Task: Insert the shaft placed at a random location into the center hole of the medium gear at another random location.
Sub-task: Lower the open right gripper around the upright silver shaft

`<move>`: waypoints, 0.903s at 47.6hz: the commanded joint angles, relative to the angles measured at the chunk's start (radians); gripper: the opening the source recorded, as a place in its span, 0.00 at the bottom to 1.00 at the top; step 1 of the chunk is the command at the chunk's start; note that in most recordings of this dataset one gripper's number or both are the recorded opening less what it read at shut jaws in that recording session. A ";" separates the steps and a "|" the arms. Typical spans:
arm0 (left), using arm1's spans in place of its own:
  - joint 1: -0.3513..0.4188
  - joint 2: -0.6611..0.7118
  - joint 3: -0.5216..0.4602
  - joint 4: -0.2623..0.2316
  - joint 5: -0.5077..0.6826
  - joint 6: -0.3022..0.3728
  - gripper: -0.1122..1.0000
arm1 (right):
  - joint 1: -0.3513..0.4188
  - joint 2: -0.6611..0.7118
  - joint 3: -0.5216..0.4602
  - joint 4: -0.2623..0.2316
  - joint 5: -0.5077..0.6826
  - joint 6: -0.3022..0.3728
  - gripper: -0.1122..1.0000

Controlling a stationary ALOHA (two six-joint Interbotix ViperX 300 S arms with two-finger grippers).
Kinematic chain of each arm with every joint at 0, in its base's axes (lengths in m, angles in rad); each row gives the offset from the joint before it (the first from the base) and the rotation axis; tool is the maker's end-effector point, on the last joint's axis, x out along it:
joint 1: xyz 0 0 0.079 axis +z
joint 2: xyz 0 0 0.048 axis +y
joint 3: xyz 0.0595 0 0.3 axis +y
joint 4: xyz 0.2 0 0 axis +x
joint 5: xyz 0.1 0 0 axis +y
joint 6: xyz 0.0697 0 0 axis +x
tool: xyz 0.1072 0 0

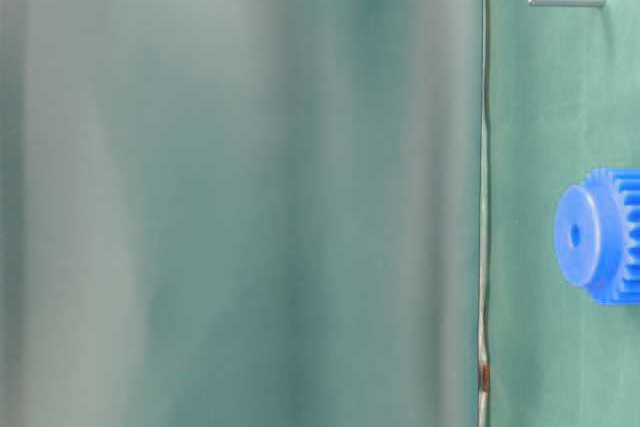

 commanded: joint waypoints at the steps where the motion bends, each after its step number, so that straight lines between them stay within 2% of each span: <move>1: 0.000 0.011 -0.028 0.015 -0.002 -0.002 0.10 | -0.017 0.006 -0.018 -0.006 0.003 0.000 0.11; 16: 0.000 0.011 -0.028 0.015 0.006 -0.002 0.10 | -0.109 0.040 -0.029 -0.003 0.035 -0.003 0.11; 26: 0.000 0.011 -0.028 0.015 0.014 -0.003 0.10 | -0.189 0.135 -0.018 -0.002 0.028 0.000 0.11; 29: 0.000 0.011 -0.028 0.015 0.014 -0.003 0.10 | -0.212 0.170 -0.017 -0.002 0.020 0.000 0.14; 31: 0.000 0.011 -0.028 0.015 0.014 -0.003 0.10 | -0.227 0.198 -0.015 -0.002 0.017 0.000 0.19; 35: 0.000 0.009 -0.028 0.015 0.014 -0.003 0.10 | -0.259 0.267 -0.017 -0.002 0.009 -0.002 0.36; 43: 0.000 0.009 -0.028 0.015 0.014 -0.005 0.10 | -0.310 0.408 -0.008 -0.005 -0.041 -0.009 0.80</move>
